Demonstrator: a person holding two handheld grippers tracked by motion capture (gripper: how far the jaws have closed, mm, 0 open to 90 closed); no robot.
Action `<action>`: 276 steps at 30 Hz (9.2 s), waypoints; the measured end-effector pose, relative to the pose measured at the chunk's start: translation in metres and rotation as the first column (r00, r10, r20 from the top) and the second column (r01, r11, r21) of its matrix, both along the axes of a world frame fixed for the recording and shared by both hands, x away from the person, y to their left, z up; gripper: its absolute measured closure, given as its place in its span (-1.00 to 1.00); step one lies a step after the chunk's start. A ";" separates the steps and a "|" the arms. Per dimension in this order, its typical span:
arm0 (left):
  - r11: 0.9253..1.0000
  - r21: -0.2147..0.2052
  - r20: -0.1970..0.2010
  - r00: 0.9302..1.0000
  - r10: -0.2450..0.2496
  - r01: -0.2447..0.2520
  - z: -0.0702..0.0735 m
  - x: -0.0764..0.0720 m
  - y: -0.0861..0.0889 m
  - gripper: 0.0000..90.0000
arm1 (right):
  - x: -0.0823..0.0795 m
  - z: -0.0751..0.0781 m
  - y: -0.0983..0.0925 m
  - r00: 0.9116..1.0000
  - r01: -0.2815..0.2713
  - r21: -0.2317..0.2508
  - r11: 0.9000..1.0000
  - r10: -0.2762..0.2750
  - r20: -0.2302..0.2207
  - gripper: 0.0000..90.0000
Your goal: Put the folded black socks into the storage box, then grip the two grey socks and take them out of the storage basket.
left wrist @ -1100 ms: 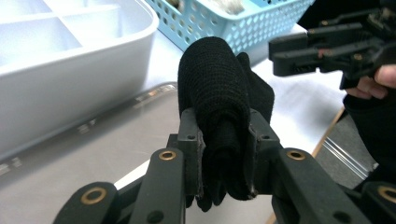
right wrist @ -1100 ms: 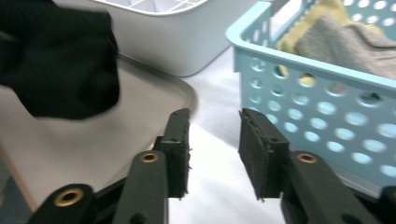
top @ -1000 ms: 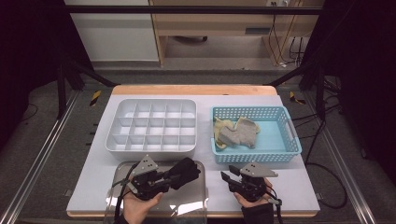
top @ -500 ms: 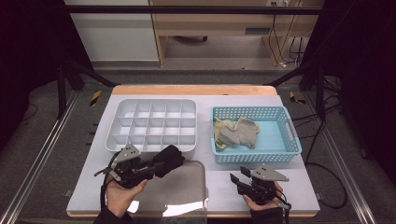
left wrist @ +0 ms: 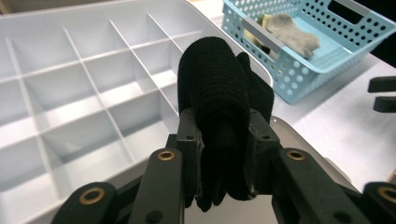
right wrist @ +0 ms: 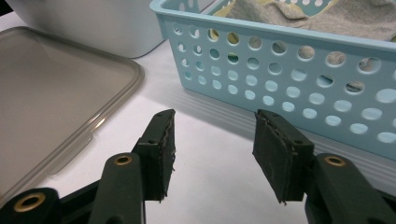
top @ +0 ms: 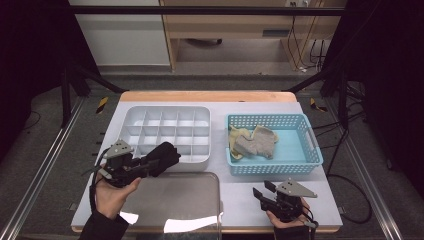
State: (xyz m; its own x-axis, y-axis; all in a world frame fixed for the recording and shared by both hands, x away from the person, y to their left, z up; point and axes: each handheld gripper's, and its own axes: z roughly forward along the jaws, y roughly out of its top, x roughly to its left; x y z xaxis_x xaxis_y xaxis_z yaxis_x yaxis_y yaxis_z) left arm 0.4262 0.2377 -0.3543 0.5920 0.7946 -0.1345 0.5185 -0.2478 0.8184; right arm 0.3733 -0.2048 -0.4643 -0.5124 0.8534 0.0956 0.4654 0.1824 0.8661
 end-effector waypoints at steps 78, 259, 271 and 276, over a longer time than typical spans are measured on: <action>0.924 0.382 -0.272 0.953 0.134 -0.021 -0.053 0.092 0.018 0.61 | 0.005 -0.007 0.006 0.999 -0.030 -0.010 1.000 0.029 -0.038 0.07; 0.993 -0.021 -0.007 0.994 0.112 -0.112 -0.108 -0.038 0.026 -0.10 | 0.066 0.078 -0.013 0.989 0.134 0.045 0.990 -0.136 0.062 -0.20; 0.994 -0.027 -0.012 0.994 0.108 -0.109 -0.110 -0.036 0.027 -0.10 | 0.095 0.091 -0.012 0.984 0.160 0.048 0.986 -0.163 0.067 -0.25; 0.994 -0.024 -0.018 0.994 0.109 -0.109 -0.111 -0.035 0.027 -0.10 | 0.107 0.092 -0.011 0.985 0.163 0.040 0.986 -0.165 0.053 -0.24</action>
